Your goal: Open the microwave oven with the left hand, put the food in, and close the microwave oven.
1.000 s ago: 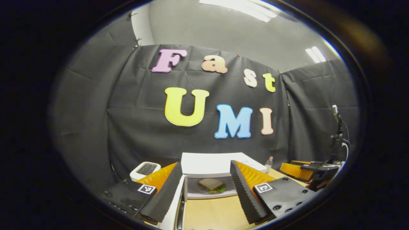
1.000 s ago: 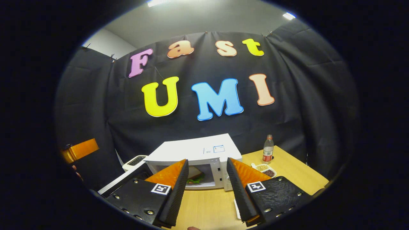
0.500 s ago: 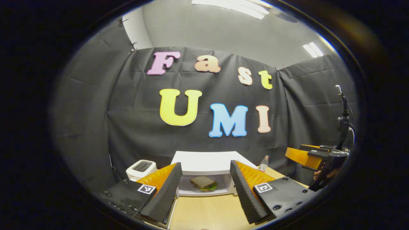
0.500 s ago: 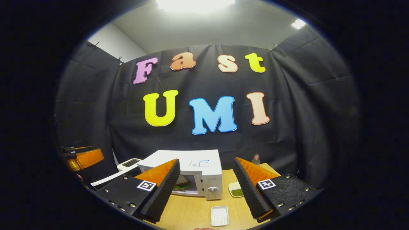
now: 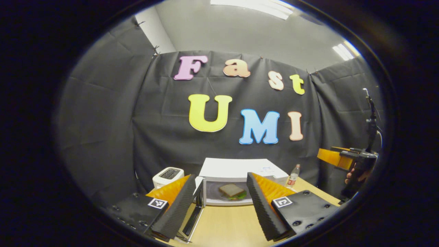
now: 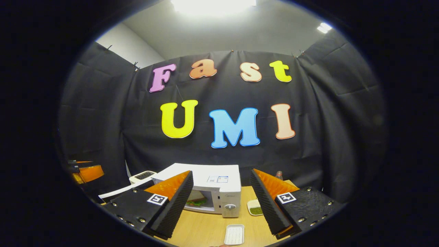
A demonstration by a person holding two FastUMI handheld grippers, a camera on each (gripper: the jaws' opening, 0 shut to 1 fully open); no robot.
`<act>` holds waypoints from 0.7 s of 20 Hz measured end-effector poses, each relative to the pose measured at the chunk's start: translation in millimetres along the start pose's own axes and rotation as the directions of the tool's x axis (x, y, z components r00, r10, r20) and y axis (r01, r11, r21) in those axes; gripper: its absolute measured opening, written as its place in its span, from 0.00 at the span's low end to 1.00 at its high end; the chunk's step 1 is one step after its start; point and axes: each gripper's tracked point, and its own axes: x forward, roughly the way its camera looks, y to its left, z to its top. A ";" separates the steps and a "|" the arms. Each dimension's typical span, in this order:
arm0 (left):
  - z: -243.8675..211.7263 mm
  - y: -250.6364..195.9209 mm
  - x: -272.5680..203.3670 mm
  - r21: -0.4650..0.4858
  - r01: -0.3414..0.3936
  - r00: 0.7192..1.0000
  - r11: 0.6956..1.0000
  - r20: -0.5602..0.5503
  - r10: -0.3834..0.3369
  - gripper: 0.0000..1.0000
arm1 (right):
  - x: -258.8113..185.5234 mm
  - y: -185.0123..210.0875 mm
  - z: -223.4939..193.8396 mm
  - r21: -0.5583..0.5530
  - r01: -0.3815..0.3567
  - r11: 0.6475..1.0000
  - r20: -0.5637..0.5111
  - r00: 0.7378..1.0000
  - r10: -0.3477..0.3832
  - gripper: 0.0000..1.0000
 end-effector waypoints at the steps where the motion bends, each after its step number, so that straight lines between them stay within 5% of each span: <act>1: -2.7 11.4 0.7 0.007 -0.002 1.000 1.000 -0.011 0.002 0.79 | 2.4 4.5 7.3 0.005 0.002 1.000 0.012 1.000 -0.002 1.00; 3: -8.2 49.8 -1.2 0.027 -0.083 0.996 0.996 -0.016 0.084 0.43 | 8.2 9.7 13.5 0.001 0.003 1.000 0.025 1.000 -0.003 1.00; 5: -18.3 70.8 -8.6 -0.003 -0.090 0.995 0.996 -0.032 0.090 0.08 | 14.1 12.7 15.6 -0.001 0.014 1.000 0.028 1.000 -0.014 1.00; 14: -104.0 170.4 -35.3 -0.025 -0.085 0.985 0.996 -0.150 0.081 0.07 | 15.5 23.4 16.7 0.019 0.062 0.998 0.029 0.998 -0.063 1.00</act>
